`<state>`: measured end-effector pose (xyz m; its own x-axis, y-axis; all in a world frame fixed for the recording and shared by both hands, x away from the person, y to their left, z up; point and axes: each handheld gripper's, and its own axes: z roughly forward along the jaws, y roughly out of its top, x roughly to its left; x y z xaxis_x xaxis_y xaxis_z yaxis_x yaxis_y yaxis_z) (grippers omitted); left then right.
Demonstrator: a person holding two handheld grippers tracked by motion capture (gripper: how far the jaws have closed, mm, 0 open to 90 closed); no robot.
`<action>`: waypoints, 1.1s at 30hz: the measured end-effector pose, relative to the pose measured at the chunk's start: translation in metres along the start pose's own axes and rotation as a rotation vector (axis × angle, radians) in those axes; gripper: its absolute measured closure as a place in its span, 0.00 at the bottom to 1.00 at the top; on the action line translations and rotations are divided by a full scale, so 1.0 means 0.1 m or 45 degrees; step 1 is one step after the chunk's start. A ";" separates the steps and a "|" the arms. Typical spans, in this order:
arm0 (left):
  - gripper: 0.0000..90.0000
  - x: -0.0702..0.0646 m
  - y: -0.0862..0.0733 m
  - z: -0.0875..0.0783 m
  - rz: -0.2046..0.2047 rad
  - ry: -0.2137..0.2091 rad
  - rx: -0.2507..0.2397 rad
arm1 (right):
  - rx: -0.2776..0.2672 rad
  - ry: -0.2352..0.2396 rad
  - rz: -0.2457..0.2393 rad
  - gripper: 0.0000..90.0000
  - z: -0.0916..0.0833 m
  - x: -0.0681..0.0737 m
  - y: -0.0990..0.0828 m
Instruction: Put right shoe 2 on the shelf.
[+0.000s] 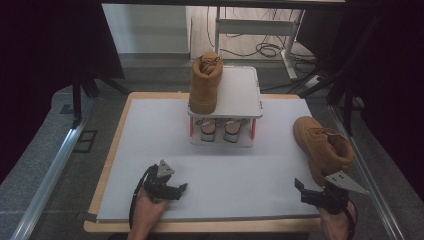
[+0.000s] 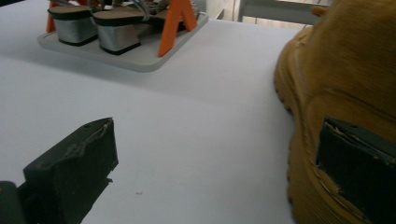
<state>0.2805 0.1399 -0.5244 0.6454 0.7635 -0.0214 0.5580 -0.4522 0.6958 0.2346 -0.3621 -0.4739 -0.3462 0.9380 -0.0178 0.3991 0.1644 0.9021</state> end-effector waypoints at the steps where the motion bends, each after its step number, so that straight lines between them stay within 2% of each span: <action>1: 0.15 0.00 0.00 0.00 0.000 0.000 0.001 | -0.005 -0.006 0.011 0.00 -0.02 -0.02 -0.02; 19: 0.15 0.00 0.00 0.00 -0.001 0.000 0.001 | -0.014 -0.156 0.075 0.00 -0.25 -0.34 -0.17; 25: 0.15 0.00 0.00 0.00 -0.001 0.000 0.002 | -0.049 -0.179 0.111 0.00 -0.25 -0.44 -0.14; 33: 0.15 0.00 0.00 0.00 -0.002 0.000 0.001 | -0.081 -0.181 0.167 0.00 -0.19 -0.54 -0.09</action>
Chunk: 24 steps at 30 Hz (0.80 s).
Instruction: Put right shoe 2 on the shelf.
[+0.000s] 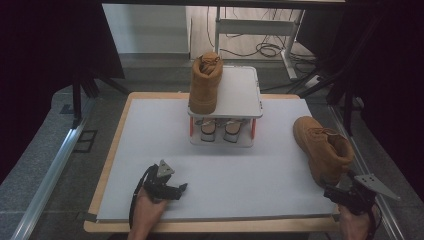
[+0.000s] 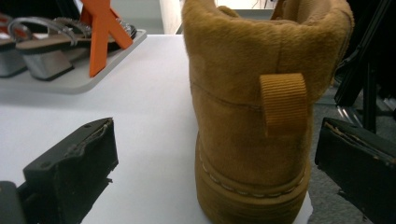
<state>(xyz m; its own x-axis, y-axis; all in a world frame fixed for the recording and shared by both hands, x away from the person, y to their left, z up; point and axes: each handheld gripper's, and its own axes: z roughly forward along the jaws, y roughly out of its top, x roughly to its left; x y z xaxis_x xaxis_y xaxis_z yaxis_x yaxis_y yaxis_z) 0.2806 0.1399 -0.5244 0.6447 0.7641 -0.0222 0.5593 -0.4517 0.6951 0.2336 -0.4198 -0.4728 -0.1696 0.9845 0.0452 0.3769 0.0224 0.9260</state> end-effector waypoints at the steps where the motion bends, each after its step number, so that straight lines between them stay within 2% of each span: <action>1: 0.15 0.00 0.00 0.00 0.002 0.001 0.001 | -0.004 -0.003 0.014 0.00 0.01 -0.01 0.01; 5: 0.15 0.00 0.00 0.00 0.001 0.001 0.001 | -0.028 -0.013 0.020 0.00 0.05 -0.05 0.03; 14: 0.15 0.00 0.00 0.00 0.001 0.000 0.001 | 0.011 -0.042 0.012 0.00 0.20 -0.10 0.11; 19: 0.15 0.00 0.00 0.00 0.001 0.001 0.001 | -0.007 -0.034 0.023 0.00 0.28 -0.14 0.15; 24: 0.15 0.00 0.00 0.00 0.001 0.001 0.001 | -0.010 -0.055 0.039 0.00 0.35 -0.18 0.20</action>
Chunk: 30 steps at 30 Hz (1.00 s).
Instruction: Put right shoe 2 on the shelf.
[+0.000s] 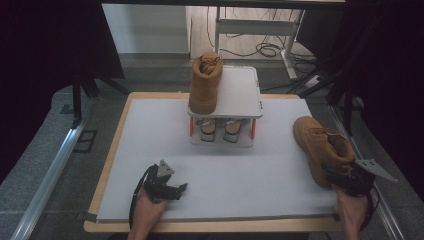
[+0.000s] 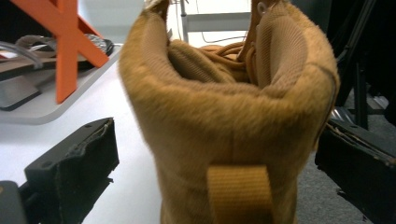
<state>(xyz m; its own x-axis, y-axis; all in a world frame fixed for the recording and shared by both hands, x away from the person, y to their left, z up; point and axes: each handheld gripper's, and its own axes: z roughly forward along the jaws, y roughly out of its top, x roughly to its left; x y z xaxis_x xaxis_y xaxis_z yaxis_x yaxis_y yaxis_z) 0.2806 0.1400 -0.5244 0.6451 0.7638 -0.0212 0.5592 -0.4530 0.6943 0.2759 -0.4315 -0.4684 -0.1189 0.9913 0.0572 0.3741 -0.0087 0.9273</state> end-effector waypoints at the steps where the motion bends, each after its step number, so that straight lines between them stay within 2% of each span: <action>1: 0.15 0.00 0.00 0.00 0.000 0.000 0.000 | -0.001 0.000 0.002 0.00 0.01 0.00 0.01; 12: 0.15 0.00 0.00 0.00 -0.001 0.000 -0.001 | -0.034 0.005 -0.019 0.00 0.15 0.02 0.11; 17: 0.15 0.00 0.00 0.00 -0.001 0.001 0.000 | -0.034 -0.001 -0.056 0.00 0.21 0.02 0.14; 21: 0.15 0.00 0.00 0.00 -0.001 0.001 0.000 | -0.022 -0.029 -0.087 0.00 0.26 0.04 0.15; 24: 0.15 0.00 0.00 0.00 -0.001 0.000 -0.001 | -0.004 -0.051 -0.108 0.03 0.29 0.06 0.16; 26: 0.15 0.00 0.00 0.00 -0.001 0.000 0.000 | -0.003 -0.081 -0.142 0.09 0.29 0.08 0.16; 30: 0.15 0.00 0.00 0.00 0.000 0.001 0.001 | 0.003 -0.074 -0.131 0.21 0.25 0.07 0.16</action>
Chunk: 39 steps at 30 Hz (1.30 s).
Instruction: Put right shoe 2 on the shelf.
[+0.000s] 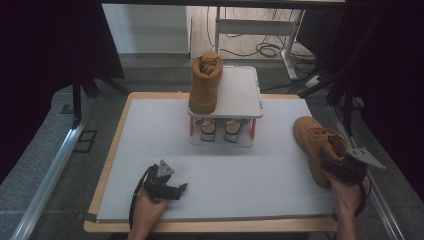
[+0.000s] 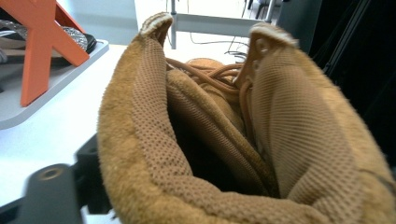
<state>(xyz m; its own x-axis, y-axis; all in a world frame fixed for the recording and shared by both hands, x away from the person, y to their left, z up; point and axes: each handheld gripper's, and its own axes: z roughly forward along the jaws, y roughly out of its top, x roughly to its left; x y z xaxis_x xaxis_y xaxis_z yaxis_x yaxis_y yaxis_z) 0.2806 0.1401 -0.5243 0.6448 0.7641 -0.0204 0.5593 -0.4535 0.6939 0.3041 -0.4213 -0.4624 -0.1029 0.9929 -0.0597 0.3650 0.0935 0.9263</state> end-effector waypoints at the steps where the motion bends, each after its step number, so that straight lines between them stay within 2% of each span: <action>1: 0.15 0.00 0.00 0.00 -0.002 -0.001 -0.002 | 0.003 0.004 -0.003 0.23 0.00 0.00 0.00; 7: 0.15 0.00 0.00 0.00 -0.001 -0.001 -0.002 | 0.026 0.062 0.010 0.35 -0.02 -0.04 0.02; 15: 0.15 0.00 0.00 0.00 0.000 -0.001 0.000 | 0.033 0.088 -0.001 0.53 -0.04 -0.04 0.02; 20: 0.14 0.00 0.00 0.00 0.000 0.000 0.000 | 0.033 0.087 0.025 0.55 -0.04 -0.04 0.03; 26: 0.15 0.00 0.00 0.00 -0.001 0.000 0.000 | 0.027 0.064 0.013 0.58 -0.05 0.02 0.08; 32: 0.14 0.00 0.00 0.00 -0.001 0.000 0.000 | 0.002 0.098 0.043 0.59 -0.12 0.00 0.13; 39: 0.15 0.00 0.00 0.00 -0.001 0.000 0.000 | -0.034 0.106 0.039 0.60 -0.19 0.06 0.22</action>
<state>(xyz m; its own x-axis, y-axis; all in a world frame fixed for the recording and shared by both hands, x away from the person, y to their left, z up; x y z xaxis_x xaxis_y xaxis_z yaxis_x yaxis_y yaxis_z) 0.2806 0.1400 -0.5243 0.6444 0.7644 -0.0205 0.5596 -0.4532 0.6939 0.2935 -0.4146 -0.4352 -0.1693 0.9856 -0.0009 0.3444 0.0601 0.9369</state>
